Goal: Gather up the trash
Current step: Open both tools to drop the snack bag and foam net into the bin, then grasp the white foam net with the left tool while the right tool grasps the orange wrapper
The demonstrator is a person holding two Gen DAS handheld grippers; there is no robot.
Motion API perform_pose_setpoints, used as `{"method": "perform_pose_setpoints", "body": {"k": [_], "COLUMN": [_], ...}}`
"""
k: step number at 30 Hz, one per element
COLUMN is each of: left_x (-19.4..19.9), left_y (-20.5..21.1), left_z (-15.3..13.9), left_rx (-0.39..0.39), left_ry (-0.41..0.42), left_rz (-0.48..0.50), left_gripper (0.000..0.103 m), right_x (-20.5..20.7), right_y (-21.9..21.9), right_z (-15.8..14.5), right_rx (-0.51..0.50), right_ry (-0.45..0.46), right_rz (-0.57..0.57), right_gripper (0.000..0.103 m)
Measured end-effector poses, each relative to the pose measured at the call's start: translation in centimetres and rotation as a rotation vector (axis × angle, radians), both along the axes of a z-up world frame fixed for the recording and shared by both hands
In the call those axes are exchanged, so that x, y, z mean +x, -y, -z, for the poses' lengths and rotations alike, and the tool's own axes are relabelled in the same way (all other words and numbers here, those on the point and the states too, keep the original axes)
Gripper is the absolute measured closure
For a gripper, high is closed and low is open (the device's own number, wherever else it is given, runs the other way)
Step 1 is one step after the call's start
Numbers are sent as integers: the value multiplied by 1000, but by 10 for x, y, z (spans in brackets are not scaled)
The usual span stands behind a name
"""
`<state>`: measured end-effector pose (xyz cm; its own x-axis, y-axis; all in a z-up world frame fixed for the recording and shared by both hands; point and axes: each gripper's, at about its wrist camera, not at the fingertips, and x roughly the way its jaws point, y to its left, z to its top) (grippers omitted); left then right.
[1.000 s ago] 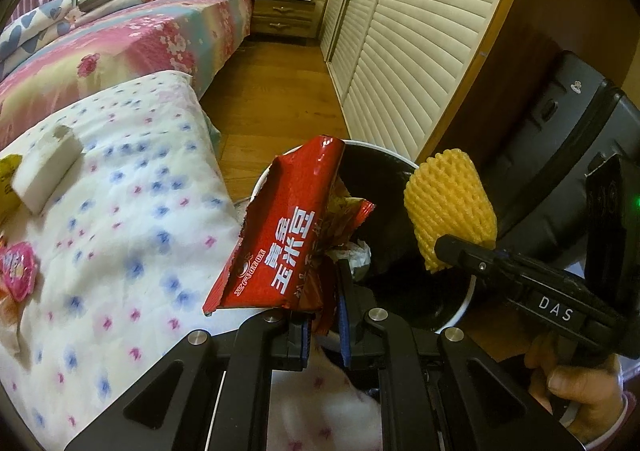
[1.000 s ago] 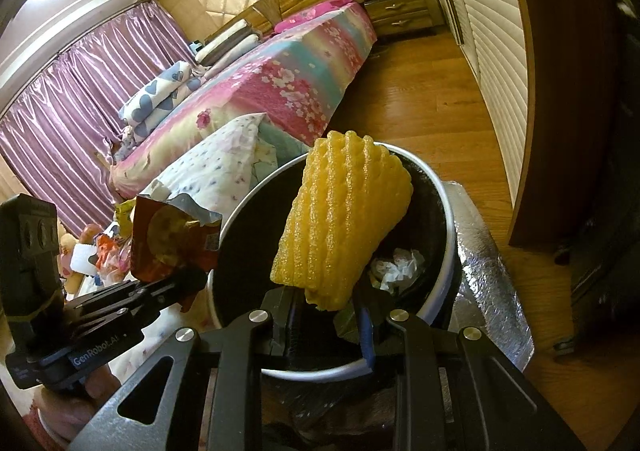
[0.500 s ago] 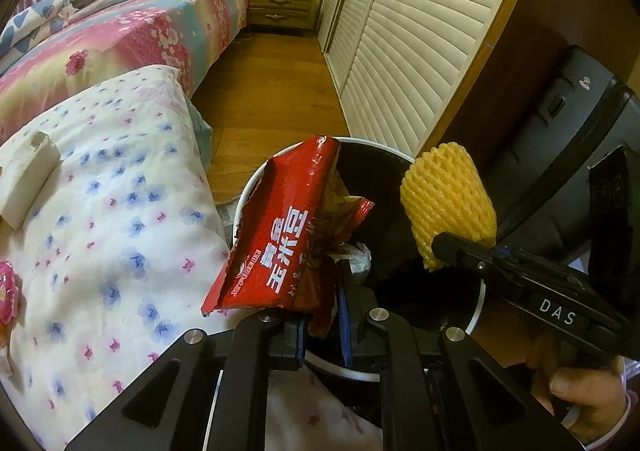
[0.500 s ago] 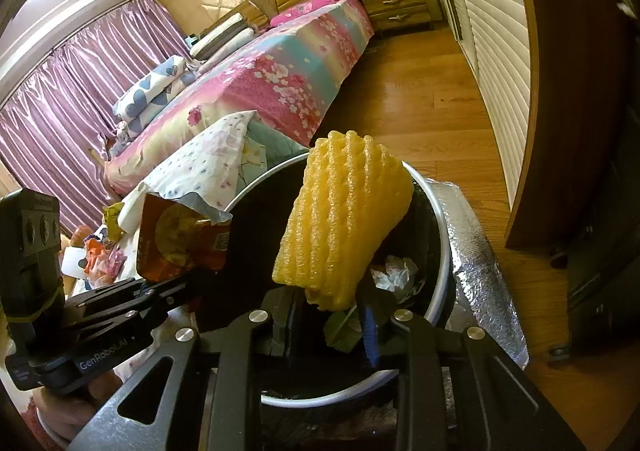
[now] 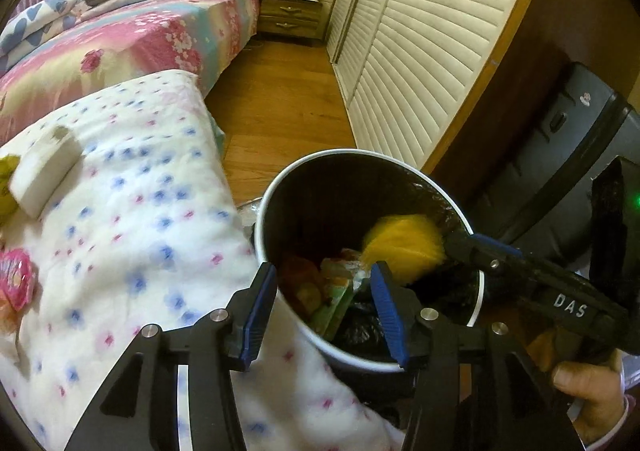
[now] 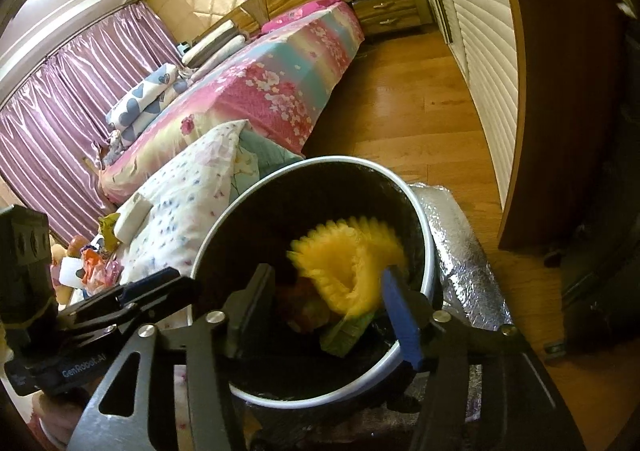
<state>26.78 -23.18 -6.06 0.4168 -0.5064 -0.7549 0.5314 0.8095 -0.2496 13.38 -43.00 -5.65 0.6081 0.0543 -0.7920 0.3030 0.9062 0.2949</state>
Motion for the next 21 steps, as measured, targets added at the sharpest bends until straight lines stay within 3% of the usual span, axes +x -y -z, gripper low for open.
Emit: {"method": "perform_pose_setpoints", "body": {"k": [10,21], "left_x": [-37,-68], "left_y": [-59,-138], "left_z": [-5,-12], "left_rx": [-20,-28], "left_ry": [25,27], "left_rz": [-104,-254], "left_gripper": [49,48], "right_x": [-7,-7], "right_y": [-29,-90], "right_z": [-8,-11], "right_rx": [-26,-11], "right_ry": [46,77], "right_rz": [-33,-143], "right_gripper": [25,21]}}
